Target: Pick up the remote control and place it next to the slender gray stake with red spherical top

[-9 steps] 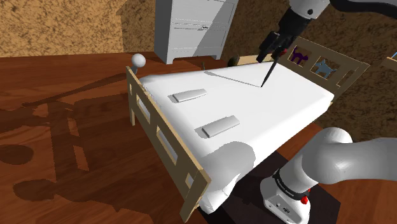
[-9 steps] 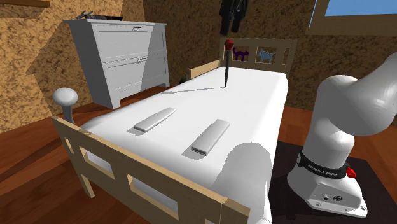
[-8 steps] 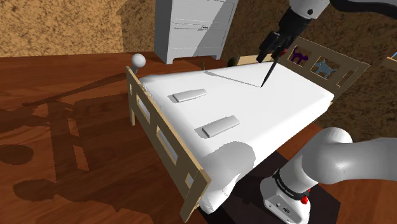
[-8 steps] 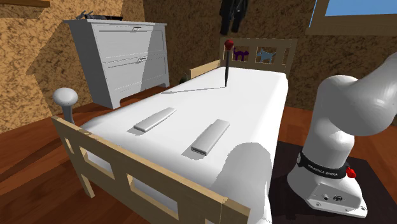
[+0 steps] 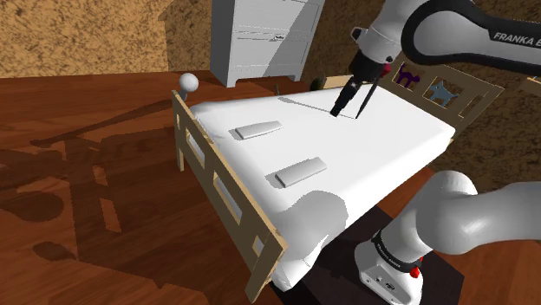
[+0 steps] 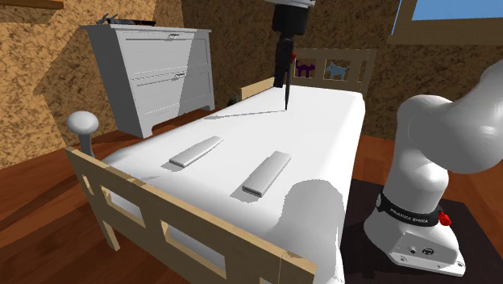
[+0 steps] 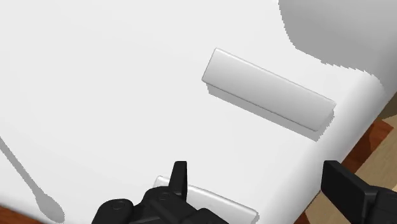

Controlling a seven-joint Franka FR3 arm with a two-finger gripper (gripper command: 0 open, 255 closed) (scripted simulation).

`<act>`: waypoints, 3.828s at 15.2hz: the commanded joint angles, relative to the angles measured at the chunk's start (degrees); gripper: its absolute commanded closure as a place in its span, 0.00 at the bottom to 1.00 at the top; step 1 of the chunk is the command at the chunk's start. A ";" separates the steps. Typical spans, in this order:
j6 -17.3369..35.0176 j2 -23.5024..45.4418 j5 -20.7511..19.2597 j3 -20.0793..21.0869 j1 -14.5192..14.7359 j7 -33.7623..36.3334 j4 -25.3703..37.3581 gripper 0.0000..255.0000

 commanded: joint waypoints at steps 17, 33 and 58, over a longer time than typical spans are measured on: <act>25.64 14.58 -4.91 -11.03 15.85 -44.01 -18.80 0.00; 31.52 18.50 -5.12 -11.72 15.94 -44.10 -20.77 1.00; 14.62 9.17 -4.17 -9.82 15.94 -44.09 -13.16 1.00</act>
